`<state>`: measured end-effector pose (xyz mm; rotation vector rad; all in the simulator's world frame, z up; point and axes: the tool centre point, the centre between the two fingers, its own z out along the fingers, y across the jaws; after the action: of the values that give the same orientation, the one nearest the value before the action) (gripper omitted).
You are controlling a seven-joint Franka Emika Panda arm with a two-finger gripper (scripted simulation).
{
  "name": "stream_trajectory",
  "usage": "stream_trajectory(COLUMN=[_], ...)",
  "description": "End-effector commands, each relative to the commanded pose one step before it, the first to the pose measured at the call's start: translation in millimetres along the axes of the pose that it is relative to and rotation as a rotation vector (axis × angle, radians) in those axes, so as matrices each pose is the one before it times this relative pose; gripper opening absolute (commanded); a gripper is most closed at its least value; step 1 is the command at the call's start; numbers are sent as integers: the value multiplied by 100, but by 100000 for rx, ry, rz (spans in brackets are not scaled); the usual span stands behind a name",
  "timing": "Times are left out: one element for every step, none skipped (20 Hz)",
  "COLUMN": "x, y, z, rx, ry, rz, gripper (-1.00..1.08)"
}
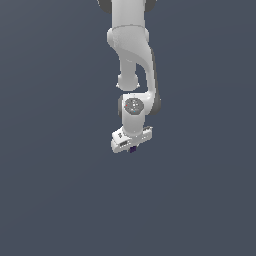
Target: Pick up the object and move it to a goal position.
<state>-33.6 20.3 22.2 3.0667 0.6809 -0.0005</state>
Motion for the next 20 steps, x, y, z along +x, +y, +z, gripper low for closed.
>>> stream_trajectory(x=[26, -3, -9, -15, -21, -27, -33, -38, -44, -49, -53, -58, -62, -63, -57, -49, -41, -33, -26, -19], y=[-30, 3, 8, 14, 20, 26, 32, 38, 44, 50, 56, 63, 70, 76, 73, 68, 64, 59, 54, 48], z=[6, -28, -84, -140, -197, -255, -313, -371, -431, -493, -555, -619, -686, -736, -699, -648, -595, -541, -485, -427], rx=[13, 0, 0, 0, 0, 0, 0, 0, 0, 0, 0, 0, 0, 0, 0, 0, 0, 0, 0, 0], ry=[32, 0, 0, 0, 0, 0, 0, 0, 0, 0, 0, 0, 0, 0, 0, 0, 0, 0, 0, 0], rz=[-61, 0, 0, 0, 0, 0, 0, 0, 0, 0, 0, 0, 0, 0, 0, 0, 0, 0, 0, 0], gripper=[-100, -100, -100, -100, -100, -100, -100, -100, -100, -100, -100, -100, -100, -100, -100, -100, -100, -100, -100, -100])
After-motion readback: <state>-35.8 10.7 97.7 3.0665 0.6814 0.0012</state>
